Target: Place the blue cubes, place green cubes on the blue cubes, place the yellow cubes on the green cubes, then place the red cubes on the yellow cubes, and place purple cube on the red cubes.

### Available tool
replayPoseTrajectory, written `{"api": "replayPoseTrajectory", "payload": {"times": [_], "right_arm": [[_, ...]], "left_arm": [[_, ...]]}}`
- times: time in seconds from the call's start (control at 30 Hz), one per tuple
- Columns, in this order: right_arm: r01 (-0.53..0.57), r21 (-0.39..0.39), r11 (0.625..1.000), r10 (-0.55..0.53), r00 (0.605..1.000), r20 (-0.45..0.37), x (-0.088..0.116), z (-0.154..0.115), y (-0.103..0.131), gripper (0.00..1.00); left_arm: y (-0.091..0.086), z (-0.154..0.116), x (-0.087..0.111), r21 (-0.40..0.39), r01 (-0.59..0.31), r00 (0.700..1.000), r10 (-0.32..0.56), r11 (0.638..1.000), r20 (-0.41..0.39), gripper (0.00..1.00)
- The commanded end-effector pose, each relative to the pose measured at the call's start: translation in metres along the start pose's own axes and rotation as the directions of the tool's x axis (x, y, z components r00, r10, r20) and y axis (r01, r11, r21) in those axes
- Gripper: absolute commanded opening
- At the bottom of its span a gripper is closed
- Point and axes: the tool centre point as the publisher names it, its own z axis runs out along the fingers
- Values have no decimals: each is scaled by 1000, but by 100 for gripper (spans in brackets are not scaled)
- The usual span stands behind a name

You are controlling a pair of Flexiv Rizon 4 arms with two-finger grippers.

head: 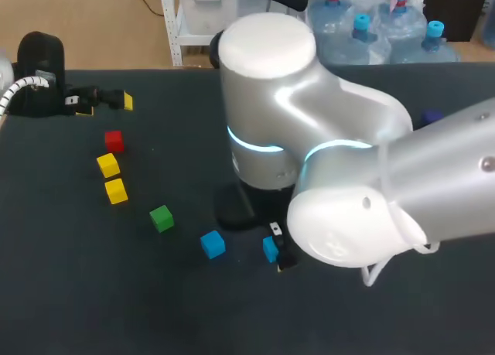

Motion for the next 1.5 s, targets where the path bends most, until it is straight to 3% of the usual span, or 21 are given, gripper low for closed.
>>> {"api": "replayPoseTrajectory", "payload": {"times": [0.03,0.3,0.33,0.4,0.43,0.6,0.63,0.77,0.9,1.07,1.17,1.5], "right_arm": [[0,-3,1000,0,1000,7,3,4,-4,100],[-4,-12,1000,4,1000,14,7,11,-10,100],[-4,-16,1000,4,1000,17,7,12,-11,95],[-3,-21,1000,3,1000,19,7,14,-11,60],[-2,-23,1000,3,1000,21,7,15,-11,49],[3,-30,1000,-2,1000,27,5,17,-12,35],[4,-29,1000,-3,1000,28,5,16,-12,25],[5,-27,1000,-4,1000,27,5,15,-13,6],[1,-32,999,0,1000,27,4,11,-14,4],[-41,-61,997,42,999,15,3,6,-19,8],[-79,-63,995,81,997,17,1,1,-24,0],[-156,-48,987,157,988,12,-14,-13,-46,4]], "left_arm": [[2,0,1,12,-2,1000,2,1000,6,100],[2,0,1,12,-2,1000,2,1000,6,100],[2,0,1,12,-2,1000,2,1000,6,100],[2,0,1,12,-2,1000,2,1000,6,100],[2,0,1,12,-2,1000,2,1000,6,100],[2,0,1,12,-2,1000,2,1000,6,100],[2,0,1,12,-2,1000,2,1000,6,100],[2,0,1,12,-2,1000,2,1000,6,100],[2,0,1,12,-2,1000,2,1000,6,100],[2,0,1,12,-2,1000,2,1000,6,100],[2,0,1,12,-2,1000,2,1000,6,100],[2,0,1,12,-2,1000,2,1000,6,100]]}}
